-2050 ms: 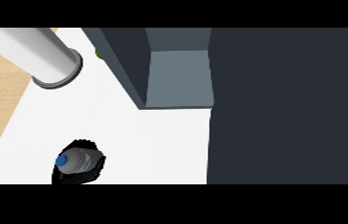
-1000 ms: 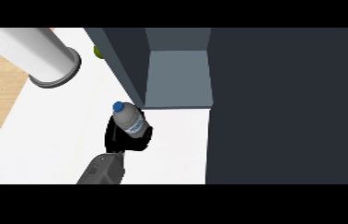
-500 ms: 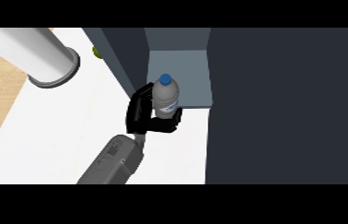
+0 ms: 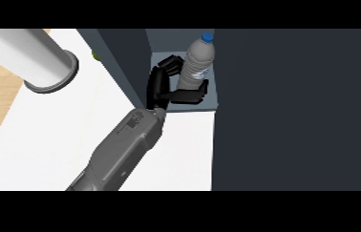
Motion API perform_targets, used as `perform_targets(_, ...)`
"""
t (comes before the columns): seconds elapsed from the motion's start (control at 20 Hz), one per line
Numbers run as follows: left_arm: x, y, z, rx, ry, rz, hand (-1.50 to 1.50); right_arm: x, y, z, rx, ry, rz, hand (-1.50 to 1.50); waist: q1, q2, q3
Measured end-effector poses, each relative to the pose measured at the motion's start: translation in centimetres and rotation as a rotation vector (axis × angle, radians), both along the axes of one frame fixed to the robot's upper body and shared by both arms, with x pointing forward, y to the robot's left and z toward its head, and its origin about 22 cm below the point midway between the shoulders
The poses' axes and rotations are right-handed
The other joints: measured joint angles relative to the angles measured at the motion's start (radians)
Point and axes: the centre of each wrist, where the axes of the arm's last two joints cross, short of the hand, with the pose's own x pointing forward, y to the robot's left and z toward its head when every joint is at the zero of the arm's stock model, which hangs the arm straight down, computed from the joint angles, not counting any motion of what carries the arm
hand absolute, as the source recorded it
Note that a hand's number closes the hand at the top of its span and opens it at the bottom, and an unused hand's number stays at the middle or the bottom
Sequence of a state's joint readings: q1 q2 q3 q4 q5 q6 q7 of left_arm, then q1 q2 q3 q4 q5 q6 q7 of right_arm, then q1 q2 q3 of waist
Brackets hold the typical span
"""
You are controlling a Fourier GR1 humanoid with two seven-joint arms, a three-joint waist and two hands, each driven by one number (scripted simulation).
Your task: Pick up the bottled water, place it into the cabinet and close the cabinet
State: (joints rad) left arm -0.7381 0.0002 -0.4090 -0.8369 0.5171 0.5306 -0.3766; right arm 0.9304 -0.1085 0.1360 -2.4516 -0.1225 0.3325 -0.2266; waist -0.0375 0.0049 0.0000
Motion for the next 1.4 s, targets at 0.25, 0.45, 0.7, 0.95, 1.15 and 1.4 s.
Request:
perform_targets(0.25,2.6,-0.1,1.1,0.027,0.038,0.063,1.50,-0.2,-0.5,0.0,-0.008,-0.003,0.008,-1.50,-0.014,0.004,0.000)
perform_targets(0.45,3.6,0.1,0.8,0.131,0.036,0.084,1.50,0.1,-1.0,0.0,-0.022,-0.013,0.005,-1.50,-0.015,0.007,0.000)
perform_targets(0.7,4.9,1.4,0.1,0.248,0.069,0.173,1.50,0.0,-0.8,-0.1,0.000,-0.024,0.024,-1.50,-0.031,0.013,0.000)
perform_targets(0.95,5.5,2.5,-0.3,0.245,0.101,0.264,1.50,0.0,-0.9,-0.2,0.003,-0.026,0.027,-1.50,-0.037,0.019,-0.001)
perform_targets(1.15,6.1,3.5,0.0,0.263,0.090,0.307,-1.50,0.2,-0.9,-0.5,0.008,-0.031,0.036,-1.50,-0.046,0.025,-0.001)
perform_targets(1.4,6.6,4.8,0.0,0.354,0.045,0.352,-1.50,0.1,-1.2,-0.5,0.003,-0.029,0.055,-1.50,-0.057,0.028,-0.001)
